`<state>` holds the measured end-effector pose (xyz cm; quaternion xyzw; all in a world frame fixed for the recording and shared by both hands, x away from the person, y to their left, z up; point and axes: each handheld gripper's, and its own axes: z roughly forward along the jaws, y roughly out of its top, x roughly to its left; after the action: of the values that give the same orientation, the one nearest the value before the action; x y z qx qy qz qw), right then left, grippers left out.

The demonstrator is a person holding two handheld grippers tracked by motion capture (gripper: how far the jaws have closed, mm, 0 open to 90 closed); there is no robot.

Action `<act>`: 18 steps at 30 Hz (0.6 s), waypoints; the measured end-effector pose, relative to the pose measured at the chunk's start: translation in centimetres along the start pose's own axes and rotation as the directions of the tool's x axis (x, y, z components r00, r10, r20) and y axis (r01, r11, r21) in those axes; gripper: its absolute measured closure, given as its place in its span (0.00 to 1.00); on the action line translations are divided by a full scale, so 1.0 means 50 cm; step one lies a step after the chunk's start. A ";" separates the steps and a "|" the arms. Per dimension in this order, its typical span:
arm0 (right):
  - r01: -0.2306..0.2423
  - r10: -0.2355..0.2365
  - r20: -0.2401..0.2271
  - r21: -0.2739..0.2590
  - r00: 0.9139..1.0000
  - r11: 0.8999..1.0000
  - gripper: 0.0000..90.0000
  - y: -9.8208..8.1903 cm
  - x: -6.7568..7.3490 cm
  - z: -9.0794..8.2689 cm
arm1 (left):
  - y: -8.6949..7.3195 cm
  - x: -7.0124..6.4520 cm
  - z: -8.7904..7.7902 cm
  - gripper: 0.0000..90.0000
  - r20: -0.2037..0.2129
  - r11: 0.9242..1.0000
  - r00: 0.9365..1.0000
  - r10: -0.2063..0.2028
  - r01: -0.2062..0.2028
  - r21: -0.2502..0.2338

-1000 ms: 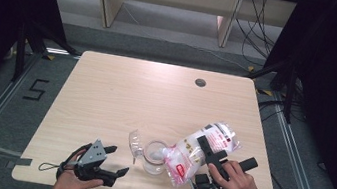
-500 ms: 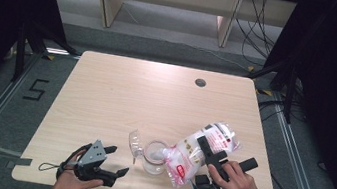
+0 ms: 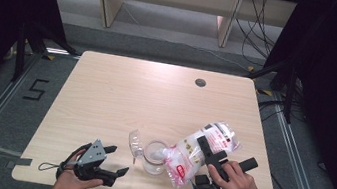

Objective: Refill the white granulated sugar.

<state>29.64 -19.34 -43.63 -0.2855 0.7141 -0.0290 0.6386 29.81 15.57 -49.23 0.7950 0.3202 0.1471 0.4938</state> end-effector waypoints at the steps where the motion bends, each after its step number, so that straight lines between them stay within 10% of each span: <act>1: 0.000 0.000 0.000 0.000 1.000 1.000 0.58 0.000 0.000 0.000 | 0.000 0.000 0.000 0.20 0.000 1.000 1.000 0.000 0.000 0.000; 5: 0.064 -0.063 -0.016 0.027 0.998 0.998 0.58 -0.004 -0.012 -0.004 | 0.000 -0.002 0.001 0.20 0.003 1.000 1.000 -0.002 0.002 -0.004; 18: 0.063 -0.062 -0.017 0.023 0.998 0.998 0.59 -0.005 -0.011 -0.004 | -0.001 -0.002 0.001 0.20 0.001 1.000 1.000 0.000 0.000 0.002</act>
<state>29.55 -19.39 -42.97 -0.2999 0.7096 -0.0595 0.6348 29.76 15.51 -49.28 0.7956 0.3199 0.1465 0.4932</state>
